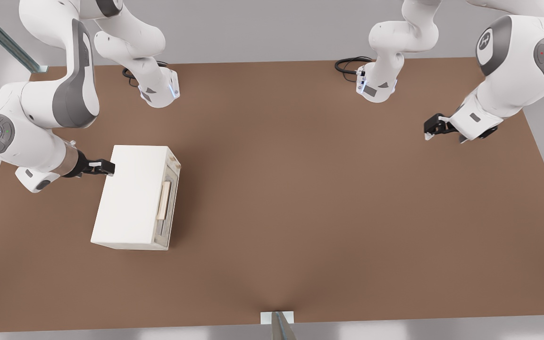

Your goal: Keep left arm still and open the oven door with right arm

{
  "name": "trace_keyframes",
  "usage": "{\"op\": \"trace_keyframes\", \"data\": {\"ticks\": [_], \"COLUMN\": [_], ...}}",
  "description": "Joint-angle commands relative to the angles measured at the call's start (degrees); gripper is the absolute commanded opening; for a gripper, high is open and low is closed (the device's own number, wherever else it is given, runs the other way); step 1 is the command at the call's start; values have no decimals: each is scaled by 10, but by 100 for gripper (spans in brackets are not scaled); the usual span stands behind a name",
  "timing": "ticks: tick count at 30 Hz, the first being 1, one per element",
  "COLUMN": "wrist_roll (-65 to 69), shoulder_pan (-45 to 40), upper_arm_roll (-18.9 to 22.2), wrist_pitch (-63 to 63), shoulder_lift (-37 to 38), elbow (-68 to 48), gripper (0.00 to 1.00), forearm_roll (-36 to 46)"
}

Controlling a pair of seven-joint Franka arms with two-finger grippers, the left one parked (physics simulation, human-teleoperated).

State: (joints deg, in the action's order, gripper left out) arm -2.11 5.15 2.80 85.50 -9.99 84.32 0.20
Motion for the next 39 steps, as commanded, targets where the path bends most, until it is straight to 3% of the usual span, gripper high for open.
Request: {"op": "trace_keyframes", "data": {"ticks": [1, 3, 5, 6, 7, 10, 15, 39], "wrist_roll": [-3, -3, -3, -3, 6, 14, -78, -129], "shoulder_pan": [-1, 1, 86, 119, 149, 216, 232, 268], "upper_arm_roll": [0, 0, 0, 0, 0, 0, 0, 0], "wrist_pitch": [-2, -6, -5, -5, -6, -6, 16, -10], "shoulder_lift": [1, -2, -29, -51, -65, -114, -203, -256], "elbow": [0, 1, 0, -3, -5, -13, -47, -27], "gripper": [100, 100, 100, 68, 21, 21, 21, 21], "forearm_roll": [2, -4, -79, -120, -140, -273, -379, -376]}}
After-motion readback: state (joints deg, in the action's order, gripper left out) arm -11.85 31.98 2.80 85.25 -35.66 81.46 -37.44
